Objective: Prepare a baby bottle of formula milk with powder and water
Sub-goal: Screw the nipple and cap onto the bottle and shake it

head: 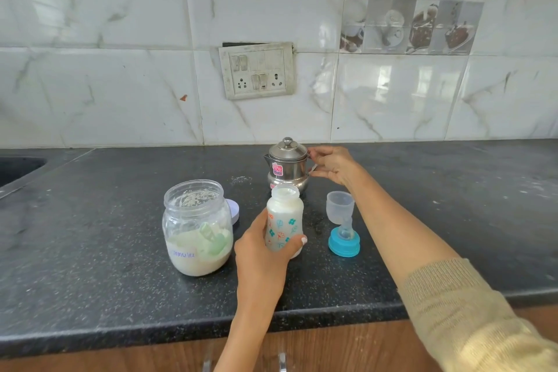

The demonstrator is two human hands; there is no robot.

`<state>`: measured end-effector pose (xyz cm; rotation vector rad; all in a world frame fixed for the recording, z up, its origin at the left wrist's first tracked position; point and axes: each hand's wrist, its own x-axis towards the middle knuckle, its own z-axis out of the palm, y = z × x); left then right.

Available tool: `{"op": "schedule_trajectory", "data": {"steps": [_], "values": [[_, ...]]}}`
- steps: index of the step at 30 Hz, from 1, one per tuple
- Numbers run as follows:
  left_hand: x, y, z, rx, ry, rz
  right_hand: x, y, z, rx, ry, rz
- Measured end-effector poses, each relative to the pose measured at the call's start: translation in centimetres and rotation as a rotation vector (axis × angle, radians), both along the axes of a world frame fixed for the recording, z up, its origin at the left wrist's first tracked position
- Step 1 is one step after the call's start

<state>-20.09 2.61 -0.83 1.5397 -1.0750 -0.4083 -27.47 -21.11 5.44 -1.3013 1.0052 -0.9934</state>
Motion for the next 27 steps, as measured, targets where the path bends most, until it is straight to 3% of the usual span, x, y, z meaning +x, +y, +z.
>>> {"op": "schedule_trajectory", "data": {"steps": [7, 15, 22, 27], "values": [[-0.2, 0.2, 0.3, 0.013, -0.014, 0.011, -1.7, 2.3, 2.0, -0.231, 0.143, -0.107], [-0.7, 1.3, 0.9, 0.019, -0.019, 0.025, -5.3, 8.8, 4.6, -0.341, 0.351, -0.02], [-0.8, 2.2, 1.0, 0.014, -0.054, 0.029, -6.3, 15.5, 0.9, -0.559, 0.468, -0.067], [-0.9, 2.3, 0.9, -0.006, -0.056, 0.026, -6.1, 16.8, -2.4, -0.674, 0.773, -0.04]]}}
